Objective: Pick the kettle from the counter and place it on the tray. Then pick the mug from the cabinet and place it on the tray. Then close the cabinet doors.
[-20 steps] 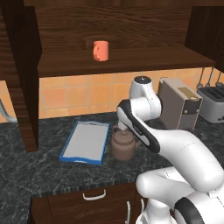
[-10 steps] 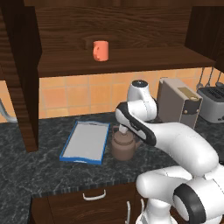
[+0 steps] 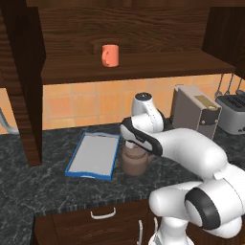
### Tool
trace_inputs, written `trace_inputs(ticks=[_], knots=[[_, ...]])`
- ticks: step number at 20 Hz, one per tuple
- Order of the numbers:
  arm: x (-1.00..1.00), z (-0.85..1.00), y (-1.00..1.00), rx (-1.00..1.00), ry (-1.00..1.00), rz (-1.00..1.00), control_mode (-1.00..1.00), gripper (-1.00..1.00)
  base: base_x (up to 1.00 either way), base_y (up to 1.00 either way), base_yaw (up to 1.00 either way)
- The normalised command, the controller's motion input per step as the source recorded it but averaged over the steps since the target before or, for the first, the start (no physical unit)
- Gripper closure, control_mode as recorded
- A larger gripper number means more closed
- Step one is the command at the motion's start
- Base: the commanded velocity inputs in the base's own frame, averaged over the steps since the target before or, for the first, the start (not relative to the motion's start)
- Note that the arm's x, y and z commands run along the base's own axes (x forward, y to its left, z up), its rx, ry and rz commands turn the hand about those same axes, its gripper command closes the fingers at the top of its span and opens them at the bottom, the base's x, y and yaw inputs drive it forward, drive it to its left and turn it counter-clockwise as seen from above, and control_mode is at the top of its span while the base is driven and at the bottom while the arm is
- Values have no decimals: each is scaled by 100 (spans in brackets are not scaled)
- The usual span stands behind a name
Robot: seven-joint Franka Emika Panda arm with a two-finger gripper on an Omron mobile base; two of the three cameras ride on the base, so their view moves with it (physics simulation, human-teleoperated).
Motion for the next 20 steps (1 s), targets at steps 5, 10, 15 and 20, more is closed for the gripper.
trace_inputs(ticks=[5,10,15,20], knots=[[0,-40,15,-5,1,3,-100,100,0,0,0],[-3,-23,5,-3,0,3,-100,100,0,0,0],[-21,8,-1,2,-8,-2,-100,100,0,0,0],[-18,61,4,0,-25,0,-100,100,0,0,0]])
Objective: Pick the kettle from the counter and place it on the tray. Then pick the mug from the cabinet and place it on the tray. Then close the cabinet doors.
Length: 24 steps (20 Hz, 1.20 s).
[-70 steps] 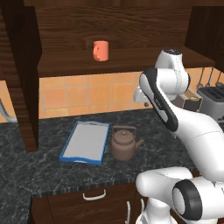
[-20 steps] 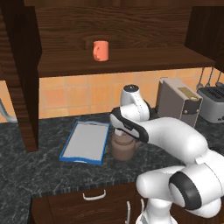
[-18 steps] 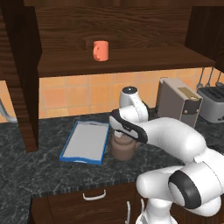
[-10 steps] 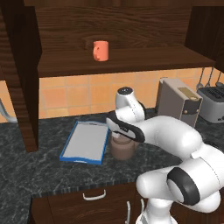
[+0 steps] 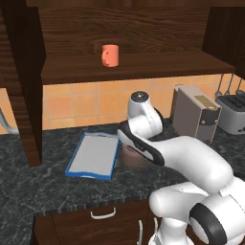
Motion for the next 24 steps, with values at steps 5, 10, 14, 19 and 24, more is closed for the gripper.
trace_inputs(ticks=[5,10,14,19,24], knots=[[0,32,36,0,-16,0,-100,100,0,0,0],[13,0,67,0,-8,0,-100,100,0,0,0],[54,13,59,-2,-7,-2,-100,100,0,0,0],[82,-2,48,-8,0,-2,-100,100,0,0,0],[75,-15,36,-4,0,0,-100,100,0,0,0]])
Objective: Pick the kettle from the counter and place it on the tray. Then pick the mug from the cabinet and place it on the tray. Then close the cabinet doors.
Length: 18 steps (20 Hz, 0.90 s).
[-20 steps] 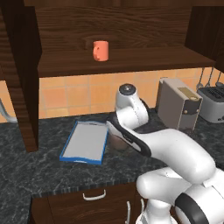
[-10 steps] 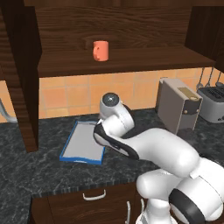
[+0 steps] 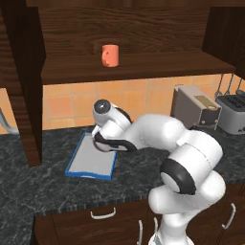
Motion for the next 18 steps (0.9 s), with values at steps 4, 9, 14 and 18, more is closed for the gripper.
trace_inputs(ticks=[4,9,14,18], knots=[[68,-27,33,-1,6,0,-100,100,0,0,0],[41,-47,9,-2,0,-1,-100,100,0,0,0],[29,-49,2,-1,0,-2,-100,100,0,0,0],[0,-50,5,0,0,0,-100,-100,0,0,0]])
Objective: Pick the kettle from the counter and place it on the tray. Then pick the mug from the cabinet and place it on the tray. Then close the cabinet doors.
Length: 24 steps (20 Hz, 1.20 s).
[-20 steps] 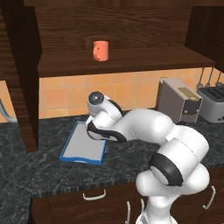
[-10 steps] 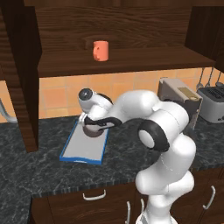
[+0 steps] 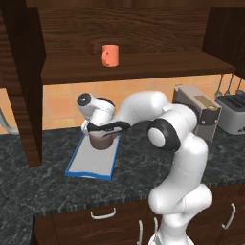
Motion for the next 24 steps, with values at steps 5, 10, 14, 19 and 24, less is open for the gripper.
trace_inputs(ticks=[5,10,14,19,24], knots=[[-5,-47,1,0,-1,-1,-100,-100,0,0,0],[0,-6,-5,0,-7,-2,-100,-100,0,0,0],[-1,3,-13,0,-24,-1,-100,-100,0,0,0],[-66,21,-1,3,-17,-1,-100,-100,0,0,0],[-79,58,-8,12,-4,-7,-100,-100,0,0,0]])
